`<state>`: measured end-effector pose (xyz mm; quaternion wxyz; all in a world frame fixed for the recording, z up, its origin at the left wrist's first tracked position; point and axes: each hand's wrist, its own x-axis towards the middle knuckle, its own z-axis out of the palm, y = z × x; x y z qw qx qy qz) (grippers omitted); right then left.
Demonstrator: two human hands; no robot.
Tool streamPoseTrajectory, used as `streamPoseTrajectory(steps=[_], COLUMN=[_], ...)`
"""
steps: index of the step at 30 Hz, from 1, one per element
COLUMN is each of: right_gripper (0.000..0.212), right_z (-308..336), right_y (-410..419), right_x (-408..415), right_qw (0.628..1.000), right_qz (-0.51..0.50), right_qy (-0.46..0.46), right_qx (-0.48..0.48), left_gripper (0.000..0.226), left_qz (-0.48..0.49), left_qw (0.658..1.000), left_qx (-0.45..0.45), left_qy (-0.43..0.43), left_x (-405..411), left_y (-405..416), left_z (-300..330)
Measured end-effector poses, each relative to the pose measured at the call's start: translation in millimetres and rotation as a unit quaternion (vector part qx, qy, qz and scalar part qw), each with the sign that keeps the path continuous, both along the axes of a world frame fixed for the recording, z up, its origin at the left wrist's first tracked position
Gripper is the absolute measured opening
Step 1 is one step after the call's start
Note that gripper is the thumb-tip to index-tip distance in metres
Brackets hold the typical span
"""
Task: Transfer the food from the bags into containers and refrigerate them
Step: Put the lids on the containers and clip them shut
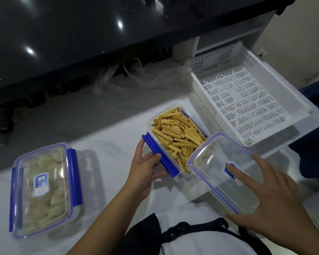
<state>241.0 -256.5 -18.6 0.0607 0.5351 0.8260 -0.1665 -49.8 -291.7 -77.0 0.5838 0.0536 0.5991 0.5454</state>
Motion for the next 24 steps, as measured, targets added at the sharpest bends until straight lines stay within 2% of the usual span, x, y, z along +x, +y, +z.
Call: streamPoseTrajectory(steps=[7,14,17,24], right_gripper=[0.11,0.108,0.11,0.107], right_z=[-2.4,-38.6,-38.7,-46.8], right_y=[17.3,43.8,43.8,31.5], right_x=[-76.9,-156.0,-158.4,-136.9], right_qw=[0.998,0.999,1.0,0.998], right_qz=[0.007,0.031,0.03,-0.002], right_qy=[0.064,-0.005,-0.008,0.026], right_qx=[-0.004,0.011,-0.001,0.048], left_gripper=[0.069,0.073,0.073,0.072], left_qz=[-0.017,-0.019,-0.013,-0.01], left_qw=[1.0,1.0,1.0,1.0], left_qx=[0.022,0.02,0.016,-0.001], left_qy=[0.001,0.001,0.009,0.007], left_x=[6.6,3.2,-1.1,-9.2], left_y=[-2.3,-5.1,-5.6,-10.6], left_z=[-2.5,-7.5,-10.1,-14.8])
